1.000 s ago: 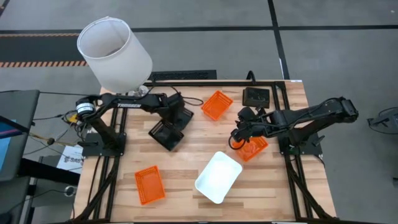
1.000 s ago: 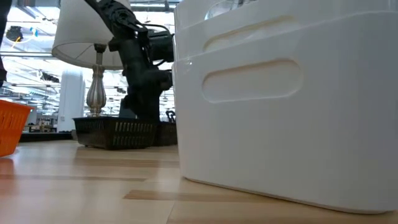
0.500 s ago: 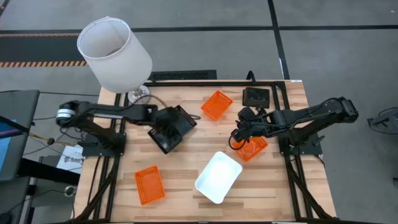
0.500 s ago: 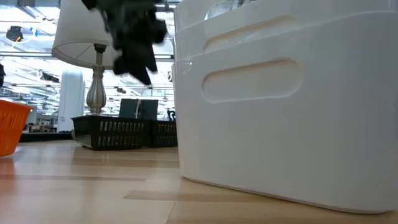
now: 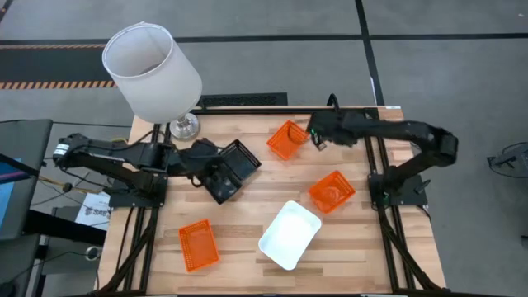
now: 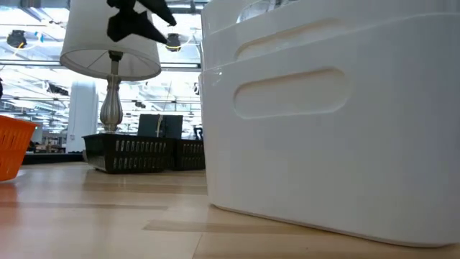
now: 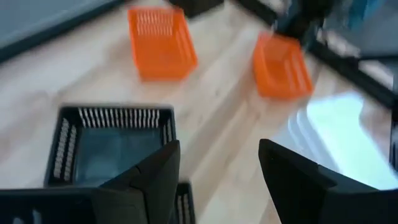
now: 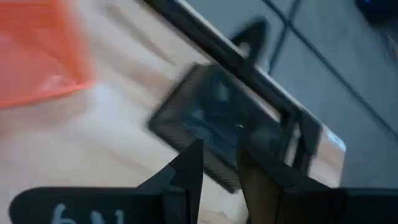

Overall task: Stack baskets by color
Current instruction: Adjust the bins

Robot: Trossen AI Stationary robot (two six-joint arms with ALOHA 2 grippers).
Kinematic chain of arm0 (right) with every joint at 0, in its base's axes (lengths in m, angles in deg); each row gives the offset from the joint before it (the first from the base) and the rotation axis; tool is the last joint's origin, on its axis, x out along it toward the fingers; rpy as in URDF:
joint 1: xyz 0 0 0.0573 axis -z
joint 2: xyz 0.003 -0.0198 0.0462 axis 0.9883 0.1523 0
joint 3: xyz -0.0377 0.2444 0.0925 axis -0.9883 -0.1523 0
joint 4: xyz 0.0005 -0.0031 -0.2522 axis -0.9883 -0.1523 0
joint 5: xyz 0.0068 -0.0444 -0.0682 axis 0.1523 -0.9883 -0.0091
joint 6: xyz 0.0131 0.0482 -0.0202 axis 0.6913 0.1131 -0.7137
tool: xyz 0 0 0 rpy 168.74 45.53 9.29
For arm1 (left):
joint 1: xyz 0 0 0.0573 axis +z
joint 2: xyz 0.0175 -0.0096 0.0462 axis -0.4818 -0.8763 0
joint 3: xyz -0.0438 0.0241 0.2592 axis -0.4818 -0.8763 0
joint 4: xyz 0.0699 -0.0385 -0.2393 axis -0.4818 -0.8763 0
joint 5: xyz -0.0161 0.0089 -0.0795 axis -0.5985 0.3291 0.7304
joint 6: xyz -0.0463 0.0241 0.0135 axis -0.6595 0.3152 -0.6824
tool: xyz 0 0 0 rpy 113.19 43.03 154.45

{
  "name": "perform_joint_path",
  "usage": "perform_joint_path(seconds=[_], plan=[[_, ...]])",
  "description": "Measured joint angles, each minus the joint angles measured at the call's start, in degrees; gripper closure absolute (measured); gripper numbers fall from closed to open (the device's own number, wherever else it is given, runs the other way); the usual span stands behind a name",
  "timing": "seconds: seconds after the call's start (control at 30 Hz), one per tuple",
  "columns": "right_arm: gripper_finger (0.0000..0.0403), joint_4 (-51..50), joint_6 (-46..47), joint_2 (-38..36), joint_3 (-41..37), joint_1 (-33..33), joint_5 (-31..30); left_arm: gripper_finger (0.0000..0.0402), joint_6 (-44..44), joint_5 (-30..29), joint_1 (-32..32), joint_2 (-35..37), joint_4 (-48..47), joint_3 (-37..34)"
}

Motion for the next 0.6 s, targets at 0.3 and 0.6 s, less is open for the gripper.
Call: perform_joint_path(seconds=[0.3,0.6], plan=[[0.0283,-1.4,2.3,3.8,0.0,19.8,-0.6,0.0194,11.3,2.3,9.8,-5.2,19.0,0.0],[0.0391,-1.5,10.2,5.8,0.0,26.5,3.3,0.0274,9.4,25.0,28.3,-17.5,40.9,0.0]])
